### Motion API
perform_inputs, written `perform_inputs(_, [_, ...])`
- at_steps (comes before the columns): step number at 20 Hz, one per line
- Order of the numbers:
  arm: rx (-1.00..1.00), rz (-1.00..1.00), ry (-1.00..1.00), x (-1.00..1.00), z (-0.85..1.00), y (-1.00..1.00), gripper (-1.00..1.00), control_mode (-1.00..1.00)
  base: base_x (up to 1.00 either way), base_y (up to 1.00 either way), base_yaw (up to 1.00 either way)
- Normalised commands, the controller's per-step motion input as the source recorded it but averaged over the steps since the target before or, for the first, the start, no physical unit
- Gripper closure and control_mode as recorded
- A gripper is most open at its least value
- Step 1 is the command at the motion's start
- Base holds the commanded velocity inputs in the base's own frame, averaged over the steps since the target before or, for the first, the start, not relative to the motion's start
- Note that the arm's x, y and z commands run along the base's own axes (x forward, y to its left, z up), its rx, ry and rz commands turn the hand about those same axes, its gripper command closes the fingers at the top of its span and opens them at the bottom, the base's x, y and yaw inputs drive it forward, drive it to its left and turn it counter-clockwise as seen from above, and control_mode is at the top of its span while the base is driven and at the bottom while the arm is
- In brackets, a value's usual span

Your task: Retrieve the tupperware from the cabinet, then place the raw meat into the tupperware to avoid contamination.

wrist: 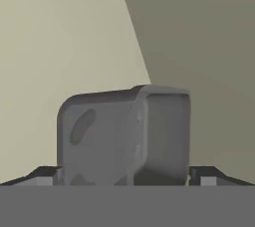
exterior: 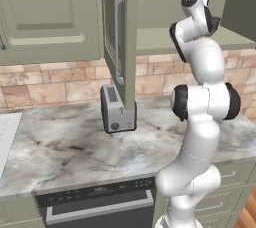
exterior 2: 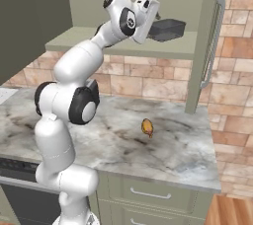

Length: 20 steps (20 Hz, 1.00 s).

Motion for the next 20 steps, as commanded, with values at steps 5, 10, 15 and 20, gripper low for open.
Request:
perform_inputs(5, [0.0,0.0,0.06,0.01,-0.3,-0.18,-1.0,-1.0,0.0,0.0,0.0])
perform_inputs(10, [0.01,0.0,0.0,0.01,-0.13,-0.01,-1.0,-1.0,0.0,0.0,0.0])
perform_inputs(15, [0.02,0.0,0.0,0.0,-0.16,0.0,1.0,-1.0,0.0,0.0,0.0])
perform_inputs(20, [0.02,0.0,0.0,0.0,-0.15,0.0,1.0,-1.0,0.0,0.0,0.0])
